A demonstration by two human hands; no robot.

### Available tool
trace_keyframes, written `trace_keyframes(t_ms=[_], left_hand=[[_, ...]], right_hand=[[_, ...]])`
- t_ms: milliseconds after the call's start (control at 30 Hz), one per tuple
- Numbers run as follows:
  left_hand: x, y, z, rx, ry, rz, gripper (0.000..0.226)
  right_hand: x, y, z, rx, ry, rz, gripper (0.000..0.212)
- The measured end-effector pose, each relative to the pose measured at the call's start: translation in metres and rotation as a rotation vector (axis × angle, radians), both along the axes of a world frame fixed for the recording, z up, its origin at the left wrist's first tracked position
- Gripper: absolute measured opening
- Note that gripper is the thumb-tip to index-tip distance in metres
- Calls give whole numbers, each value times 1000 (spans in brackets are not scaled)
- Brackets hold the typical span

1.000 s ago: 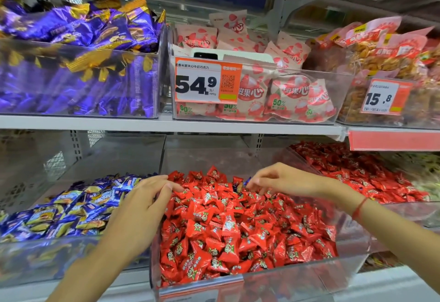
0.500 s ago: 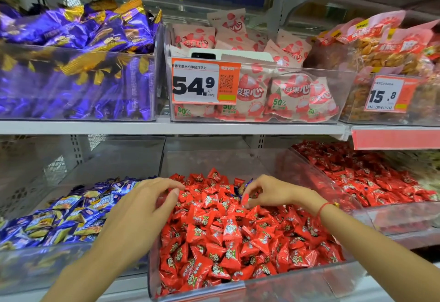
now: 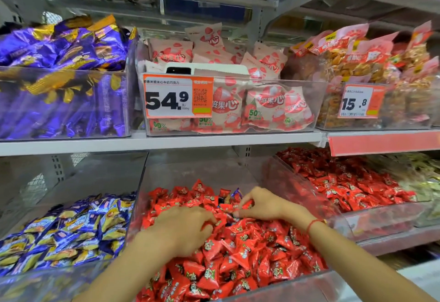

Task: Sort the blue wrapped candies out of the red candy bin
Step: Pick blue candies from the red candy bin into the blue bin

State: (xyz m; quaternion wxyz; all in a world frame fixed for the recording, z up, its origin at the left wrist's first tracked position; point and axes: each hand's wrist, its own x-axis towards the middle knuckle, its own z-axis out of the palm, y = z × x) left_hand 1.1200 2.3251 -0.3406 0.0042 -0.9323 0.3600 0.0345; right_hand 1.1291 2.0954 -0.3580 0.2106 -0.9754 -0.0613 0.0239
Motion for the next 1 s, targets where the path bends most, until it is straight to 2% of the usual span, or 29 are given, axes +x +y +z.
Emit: trace_keyframes(t_ms=[100, 167, 233, 333, 367, 433, 500, 600, 733, 833, 900, 967, 1000], left_hand=[[6, 9, 6, 24, 30, 96, 29], [10, 7, 8, -9, 9, 141, 27], [7, 2, 9, -61, -33, 191, 35], [1, -7, 6, -122, -176, 212, 31], [-1, -8, 5, -142, -222, 205, 28], [-2, -10, 4, -216, -290, 171, 21], [-1, -10, 5, -358, -287, 156, 20], [-3, -10, 9, -550, -238, 182, 20], [0, -13, 7, -621, -182, 231, 23], [3, -15, 7, -742, -66, 244, 34], [4, -20, 10, -854, 85, 223, 51], [7, -29, 10, -975, 190, 195, 57], [8, -33, 10, -1028, 189, 188, 47]], right_hand=[[1, -13, -8, 170, -56, -79, 14], [0, -15, -10, 192, -78, -121, 10], [0, -14, -10, 173, -118, -164, 12], [-7, -5, -3, 192, -169, -123, 12], [-10, -2, -2, 154, -149, -76, 16], [-11, 7, -3, -70, -103, 17, 28], [-9, 13, -5, -229, -124, 55, 24], [-10, 18, 0, -210, -228, 26, 10], [-9, 14, 5, 120, -341, -85, 8], [-14, 15, 17, 658, -382, -186, 6], [-19, 20, 26, 921, -321, -178, 8], [-21, 25, 27, 1016, -273, -131, 12], [-22, 29, 27, 1057, -258, -108, 13]])
